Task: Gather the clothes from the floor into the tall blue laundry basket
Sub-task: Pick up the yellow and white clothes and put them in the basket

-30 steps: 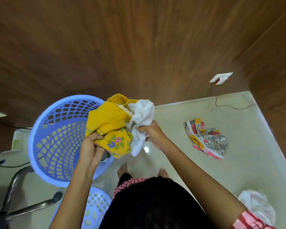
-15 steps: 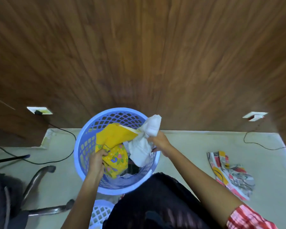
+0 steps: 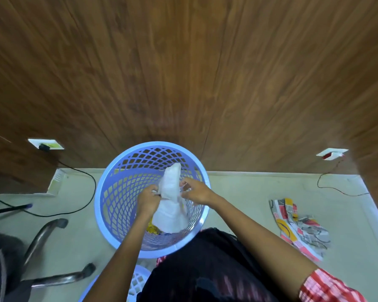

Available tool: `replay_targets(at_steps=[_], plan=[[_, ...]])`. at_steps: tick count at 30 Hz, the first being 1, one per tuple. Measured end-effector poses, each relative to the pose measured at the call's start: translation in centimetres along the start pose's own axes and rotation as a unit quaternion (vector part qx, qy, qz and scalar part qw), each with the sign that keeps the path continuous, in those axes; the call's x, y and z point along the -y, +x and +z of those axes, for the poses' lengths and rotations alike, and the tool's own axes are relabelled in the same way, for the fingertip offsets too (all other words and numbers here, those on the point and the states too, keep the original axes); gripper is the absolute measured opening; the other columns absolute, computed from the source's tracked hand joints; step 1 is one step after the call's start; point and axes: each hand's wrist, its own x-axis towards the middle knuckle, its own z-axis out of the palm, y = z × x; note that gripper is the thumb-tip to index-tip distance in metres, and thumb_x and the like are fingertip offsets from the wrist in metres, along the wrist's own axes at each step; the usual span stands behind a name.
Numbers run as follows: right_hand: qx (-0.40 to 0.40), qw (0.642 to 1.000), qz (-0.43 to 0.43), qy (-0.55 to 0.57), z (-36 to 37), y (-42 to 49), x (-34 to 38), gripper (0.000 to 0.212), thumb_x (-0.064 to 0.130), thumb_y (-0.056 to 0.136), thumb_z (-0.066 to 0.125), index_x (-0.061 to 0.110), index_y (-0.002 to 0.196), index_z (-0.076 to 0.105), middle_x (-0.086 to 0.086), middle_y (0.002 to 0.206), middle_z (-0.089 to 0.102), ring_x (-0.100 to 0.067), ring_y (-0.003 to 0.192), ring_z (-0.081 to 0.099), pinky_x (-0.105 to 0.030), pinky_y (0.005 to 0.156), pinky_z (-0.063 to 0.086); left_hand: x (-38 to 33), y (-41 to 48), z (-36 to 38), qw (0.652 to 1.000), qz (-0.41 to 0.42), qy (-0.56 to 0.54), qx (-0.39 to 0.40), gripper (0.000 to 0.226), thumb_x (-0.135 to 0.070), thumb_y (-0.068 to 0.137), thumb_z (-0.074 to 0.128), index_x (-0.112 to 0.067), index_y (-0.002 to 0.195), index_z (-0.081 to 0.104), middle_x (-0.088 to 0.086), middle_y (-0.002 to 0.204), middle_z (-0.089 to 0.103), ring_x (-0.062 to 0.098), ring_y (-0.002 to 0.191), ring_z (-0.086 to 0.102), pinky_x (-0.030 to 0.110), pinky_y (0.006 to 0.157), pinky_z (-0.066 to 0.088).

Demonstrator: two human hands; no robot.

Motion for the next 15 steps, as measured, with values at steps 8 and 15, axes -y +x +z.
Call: replay_targets(at_steps=[8, 15], plan=[[-0.077, 0.990, 0.080, 0.087, -4.3, -4.6, -8.3, 0.012, 0.012, 0.085, 0.052, 0.019, 0.094, 0.052, -0.004, 0.096, 0.056, -0.022, 0.077, 0.054, -0.021, 0.052, 0.038, -1.1, -0.9, 3.7, 0.997, -0.057, -0.046, -0.017, 0.044, -0.013, 0.063, 0.050, -0.013, 0.105, 0.061, 0.014, 0.096, 0.059, 0.032, 0.085, 0.060, 0.038, 0.073, 0.047], [-0.150, 0.960, 0.120, 0.206, -8.8, -12.4, -18.7, 0.013, 0.009, 0.087, 0.051, 0.014, 0.099, 0.054, -0.003, 0.086, 0.055, -0.022, 0.082, 0.059, -0.031, 0.070, 0.045, -9.3, -5.5, 16.2, 0.986, 0.011, -0.064, 0.155, 0.023, -0.017, 0.059, 0.048, -0.023, 0.076, 0.061, 0.004, 0.071, 0.057, 0.019, 0.066, 0.053, 0.027, 0.062, 0.044]])
